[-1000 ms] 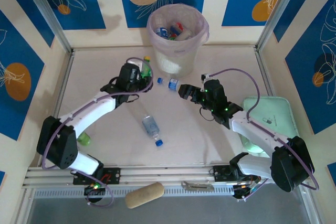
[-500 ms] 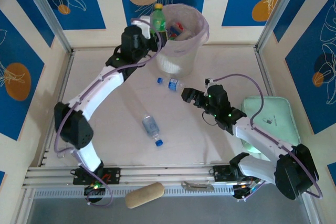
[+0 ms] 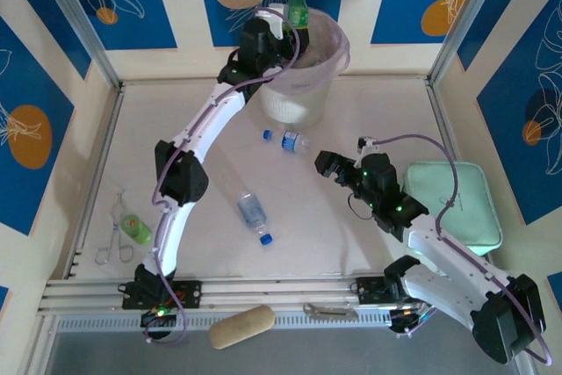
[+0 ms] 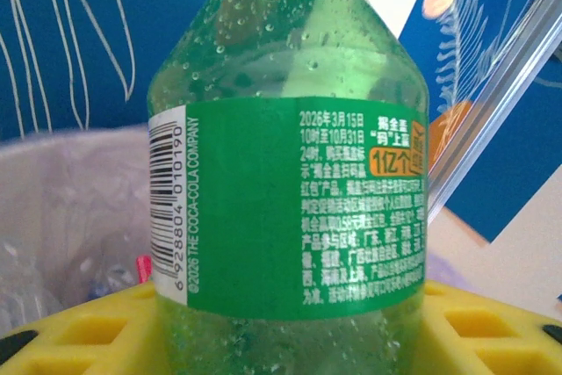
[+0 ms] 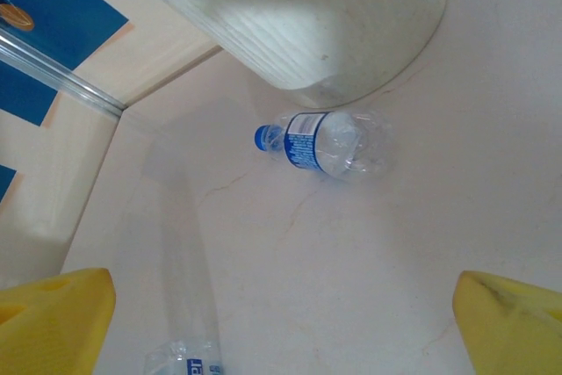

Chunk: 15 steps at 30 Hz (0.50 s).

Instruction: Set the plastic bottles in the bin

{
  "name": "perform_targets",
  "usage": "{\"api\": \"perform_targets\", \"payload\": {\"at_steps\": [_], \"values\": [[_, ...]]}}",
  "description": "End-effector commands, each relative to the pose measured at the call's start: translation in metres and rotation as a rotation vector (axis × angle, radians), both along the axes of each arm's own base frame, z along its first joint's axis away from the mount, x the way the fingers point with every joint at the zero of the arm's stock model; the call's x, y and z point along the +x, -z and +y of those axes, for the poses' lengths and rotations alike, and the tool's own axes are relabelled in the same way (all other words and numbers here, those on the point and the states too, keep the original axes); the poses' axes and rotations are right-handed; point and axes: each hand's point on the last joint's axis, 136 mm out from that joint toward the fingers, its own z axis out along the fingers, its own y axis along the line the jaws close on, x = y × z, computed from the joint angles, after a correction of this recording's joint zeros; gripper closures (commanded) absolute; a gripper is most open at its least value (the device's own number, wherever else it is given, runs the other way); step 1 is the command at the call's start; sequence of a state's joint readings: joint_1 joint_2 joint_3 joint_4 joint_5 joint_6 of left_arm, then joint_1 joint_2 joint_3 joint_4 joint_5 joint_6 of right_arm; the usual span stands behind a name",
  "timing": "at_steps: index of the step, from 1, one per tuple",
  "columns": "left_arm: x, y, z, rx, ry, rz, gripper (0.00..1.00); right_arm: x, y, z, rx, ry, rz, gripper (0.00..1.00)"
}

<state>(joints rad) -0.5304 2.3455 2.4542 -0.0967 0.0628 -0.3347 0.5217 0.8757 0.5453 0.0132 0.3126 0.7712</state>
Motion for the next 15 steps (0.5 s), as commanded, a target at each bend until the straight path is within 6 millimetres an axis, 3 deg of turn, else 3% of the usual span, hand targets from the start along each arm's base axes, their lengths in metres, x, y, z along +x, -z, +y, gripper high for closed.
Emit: {"api": "perform_targets", "payload": {"at_steps": [1,7,12,13,15], "values": [[0.005,-0.005,0.002,-0.004,-0.006,-0.017,0.53,-0.003,0.004,-0.012,-0.002,0.047,0.006,0.01],[0.010,0.008,0.005,0.034,-0.031,-0.004,0.48,-0.002,0.006,-0.012,0.004,0.044,0.011,0.01],[0.004,0.002,0.007,0.032,-0.026,0.014,0.05,-0.001,0.008,-0.009,0.004,0.035,0.022,0.01],[0.001,-0.001,0.008,0.029,-0.025,0.015,0.00,-0.001,0.008,-0.009,0.005,0.032,0.024,0.01],[-0.006,-0.013,0.010,0.025,-0.014,0.013,0.00,0.000,0.008,-0.007,0.001,0.028,0.027,0.01]]}}
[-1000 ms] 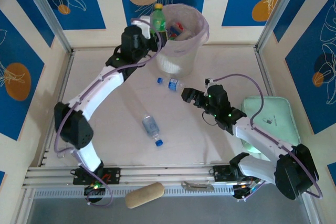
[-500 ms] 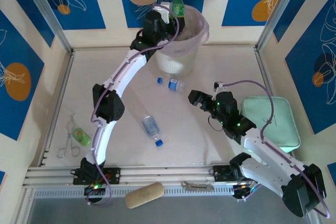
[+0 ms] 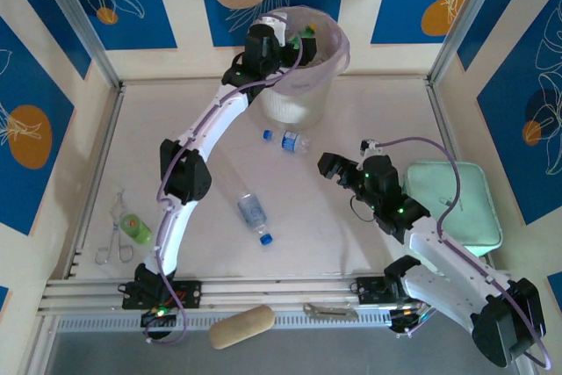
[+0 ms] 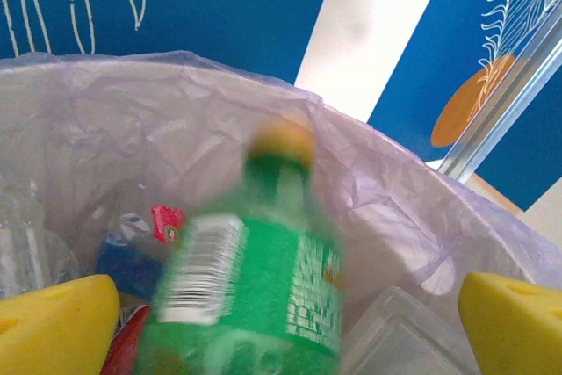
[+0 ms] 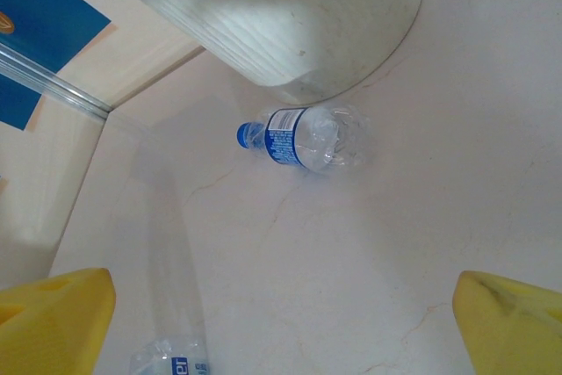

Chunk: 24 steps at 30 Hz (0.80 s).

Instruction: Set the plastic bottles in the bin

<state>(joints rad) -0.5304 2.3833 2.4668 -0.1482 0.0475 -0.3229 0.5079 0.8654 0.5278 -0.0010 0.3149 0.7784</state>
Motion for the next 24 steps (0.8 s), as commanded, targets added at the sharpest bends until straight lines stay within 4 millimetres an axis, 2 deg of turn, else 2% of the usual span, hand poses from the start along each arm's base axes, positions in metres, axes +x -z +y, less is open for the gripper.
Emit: {"api": "perform_targets", "payload": {"at_steps": [1,4,7,12,16,20,24], "values": [[-0.019,-0.052,0.013,-0.026,0.005,-0.050,0.00,0.002,0.000,0.000,0.003,0.009,0.008,0.01],[-0.037,-0.074,0.021,-0.031,0.022,-0.070,0.00,0.006,-0.001,0.003,-0.011,0.000,0.010,0.01],[-0.059,-0.085,0.032,-0.039,0.030,-0.098,0.00,0.011,0.000,0.008,-0.041,-0.027,0.013,0.01],[-0.104,-0.086,0.067,-0.051,-0.009,-0.152,0.00,0.025,0.003,0.026,-0.125,-0.116,0.041,0.01],[-0.130,-0.070,0.098,-0.048,-0.058,-0.154,0.00,0.035,0.002,0.045,-0.172,-0.204,0.038,0.01],[-0.147,-0.055,0.127,-0.028,-0.083,-0.104,0.00,0.046,-0.002,0.069,-0.238,-0.298,0.020,0.01],[-0.165,-0.030,0.158,-0.007,-0.142,-0.060,0.00,0.055,0.006,0.094,-0.369,-0.427,0.003,0.01]]}}
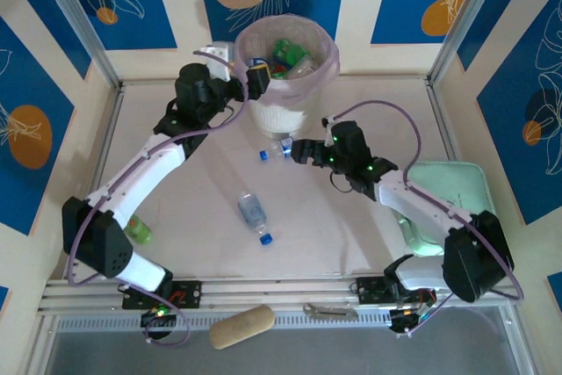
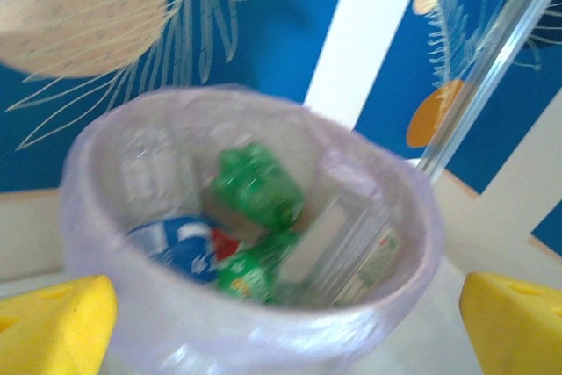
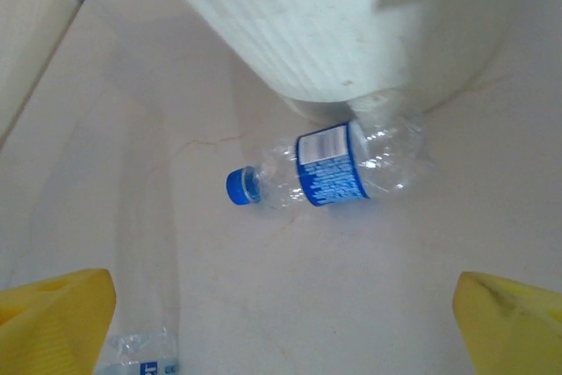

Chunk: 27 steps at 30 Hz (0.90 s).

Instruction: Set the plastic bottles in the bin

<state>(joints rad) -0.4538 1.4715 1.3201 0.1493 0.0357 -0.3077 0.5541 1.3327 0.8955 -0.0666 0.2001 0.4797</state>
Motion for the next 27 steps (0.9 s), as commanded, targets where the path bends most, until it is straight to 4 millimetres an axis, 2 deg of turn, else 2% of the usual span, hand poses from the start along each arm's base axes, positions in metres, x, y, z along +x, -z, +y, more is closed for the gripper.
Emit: {"api": "perform_targets", "payload": {"at_steps": [1,3,5,12,17,23,27], "values": [[-0.010,0.008,0.031,0.028,-0.125,-0.021,0.00,0.002,0.003,0.026,-0.122,-0.180,-0.034,0.01],[-0.017,0.008,0.042,-0.013,-0.135,-0.019,0.00,0.004,0.011,0.041,-0.172,-0.260,-0.030,0.01],[-0.021,0.018,0.054,-0.053,-0.161,0.011,0.00,0.007,0.018,0.055,-0.215,-0.328,-0.021,0.01],[-0.049,0.102,0.105,-0.069,-0.306,0.196,0.00,0.016,0.052,0.104,-0.357,-0.547,0.035,0.01],[-0.075,0.152,0.133,-0.083,-0.392,0.303,0.00,0.030,0.071,0.123,-0.449,-0.635,0.048,0.00],[-0.097,0.194,0.145,-0.102,-0.434,0.394,0.00,0.055,0.086,0.133,-0.560,-0.663,0.006,0.01],[-0.102,0.209,0.146,-0.138,-0.438,0.421,0.00,0.064,0.099,0.139,-0.606,-0.680,0.007,0.01]]}}
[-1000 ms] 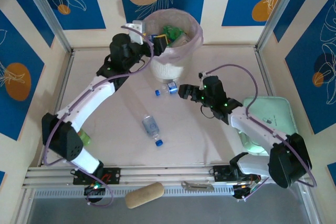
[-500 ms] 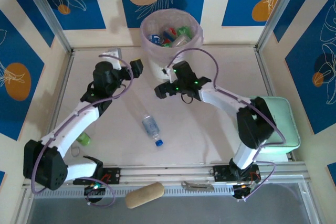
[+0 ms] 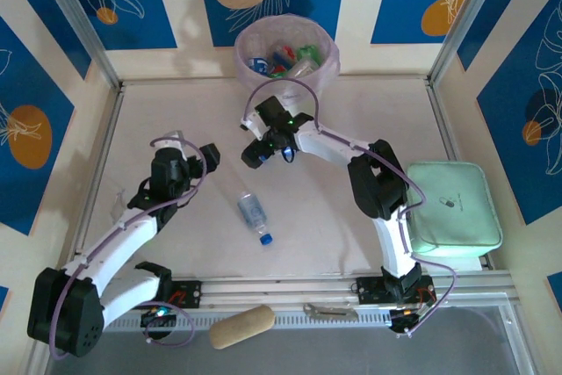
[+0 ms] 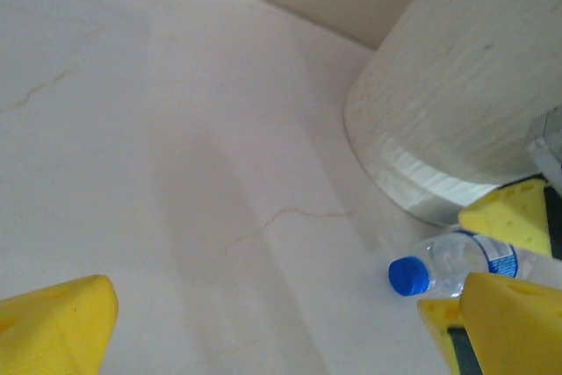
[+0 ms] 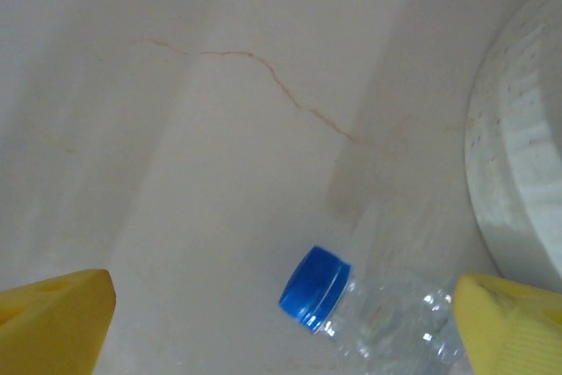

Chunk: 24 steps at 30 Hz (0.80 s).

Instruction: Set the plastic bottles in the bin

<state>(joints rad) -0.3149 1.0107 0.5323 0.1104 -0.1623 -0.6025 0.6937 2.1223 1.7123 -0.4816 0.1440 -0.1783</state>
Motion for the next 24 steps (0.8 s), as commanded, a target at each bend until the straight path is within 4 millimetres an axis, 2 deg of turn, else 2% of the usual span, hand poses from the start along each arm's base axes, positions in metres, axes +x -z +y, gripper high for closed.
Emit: {"api": "perform_targets", "payload": {"at_steps": [1,6,10,18,24], "values": [[-0.001,0.004,0.006,-0.049,-0.043,-0.001,0.00,0.003,0.012,0.002,-0.076,-0.047,-0.015,0.01],[0.005,-0.002,0.004,-0.053,-0.034,-0.014,0.00,0.012,0.029,0.000,-0.127,-0.048,-0.023,0.01],[0.009,-0.005,0.000,-0.072,-0.023,-0.020,0.00,0.015,0.032,-0.011,-0.135,-0.029,0.001,0.01],[0.014,0.004,-0.008,-0.124,-0.010,0.001,0.00,-0.005,0.020,-0.024,-0.070,0.004,0.055,0.01],[0.016,-0.001,-0.009,-0.127,-0.006,-0.007,0.00,-0.026,0.014,-0.041,-0.057,0.045,0.075,0.01]]}}
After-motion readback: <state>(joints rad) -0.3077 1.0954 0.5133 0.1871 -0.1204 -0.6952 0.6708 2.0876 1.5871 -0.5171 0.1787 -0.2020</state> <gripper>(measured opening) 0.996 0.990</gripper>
